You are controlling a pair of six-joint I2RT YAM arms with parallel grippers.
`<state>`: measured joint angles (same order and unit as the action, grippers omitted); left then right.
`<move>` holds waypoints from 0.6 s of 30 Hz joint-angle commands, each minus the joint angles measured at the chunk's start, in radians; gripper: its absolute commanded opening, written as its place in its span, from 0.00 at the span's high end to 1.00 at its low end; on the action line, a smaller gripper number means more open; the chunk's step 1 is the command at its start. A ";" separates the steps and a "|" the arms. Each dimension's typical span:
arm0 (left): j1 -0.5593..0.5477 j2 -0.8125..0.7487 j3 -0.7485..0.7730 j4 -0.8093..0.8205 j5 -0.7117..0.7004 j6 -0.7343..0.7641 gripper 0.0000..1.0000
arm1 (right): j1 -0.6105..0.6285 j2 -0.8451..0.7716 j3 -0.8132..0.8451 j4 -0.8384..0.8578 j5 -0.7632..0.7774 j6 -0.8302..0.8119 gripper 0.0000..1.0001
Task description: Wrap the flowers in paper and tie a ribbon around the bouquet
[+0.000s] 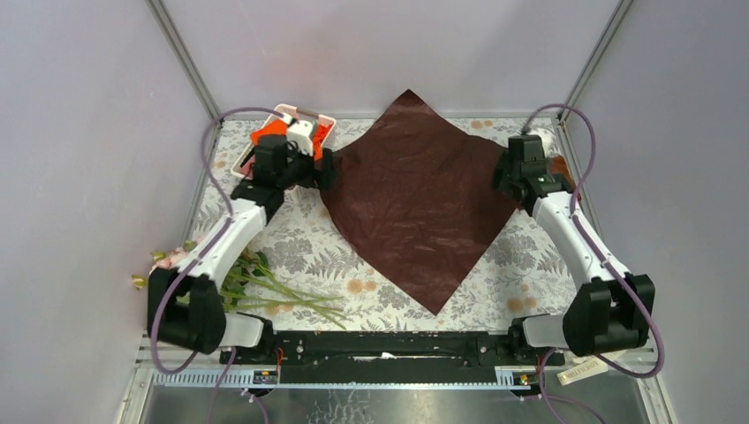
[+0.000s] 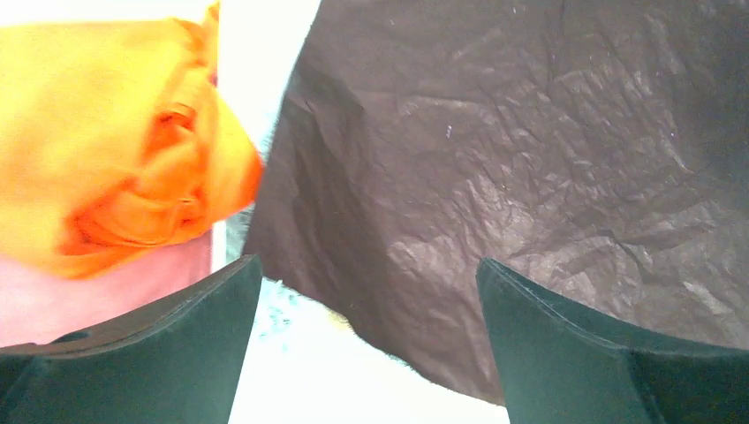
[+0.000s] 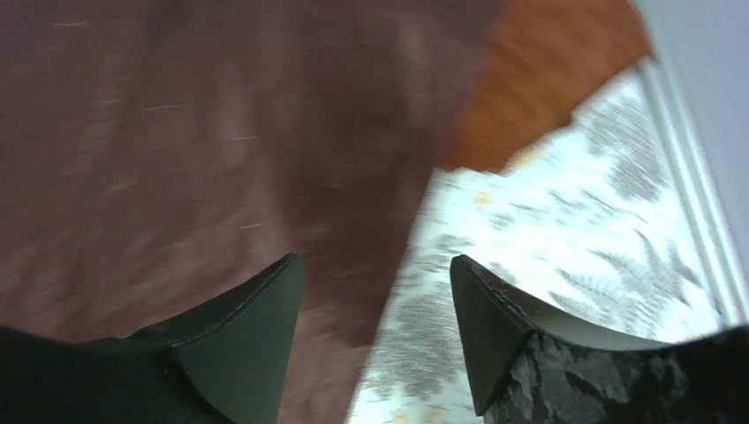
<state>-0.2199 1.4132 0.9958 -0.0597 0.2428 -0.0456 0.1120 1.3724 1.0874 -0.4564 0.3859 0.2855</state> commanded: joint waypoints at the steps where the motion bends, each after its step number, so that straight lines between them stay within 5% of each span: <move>1: 0.077 -0.147 0.056 -0.225 0.007 0.171 0.02 | 0.226 -0.098 0.060 0.123 -0.268 -0.121 0.36; 5: 0.194 -0.225 0.107 -0.421 0.007 0.271 0.01 | 0.607 -0.007 0.044 0.319 -0.640 -0.173 0.45; 8: 0.253 -0.267 0.132 -0.547 -0.029 0.321 0.01 | 0.809 0.183 0.144 0.363 -0.687 -0.179 0.45; 18: 0.351 -0.360 0.046 -0.599 -0.045 0.289 0.01 | 1.049 0.707 0.511 0.404 -0.744 -0.132 0.56</move>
<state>0.1089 1.0676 1.0782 -0.6254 0.2012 0.2455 1.1175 1.9808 1.4479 -0.0925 -0.3016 0.1394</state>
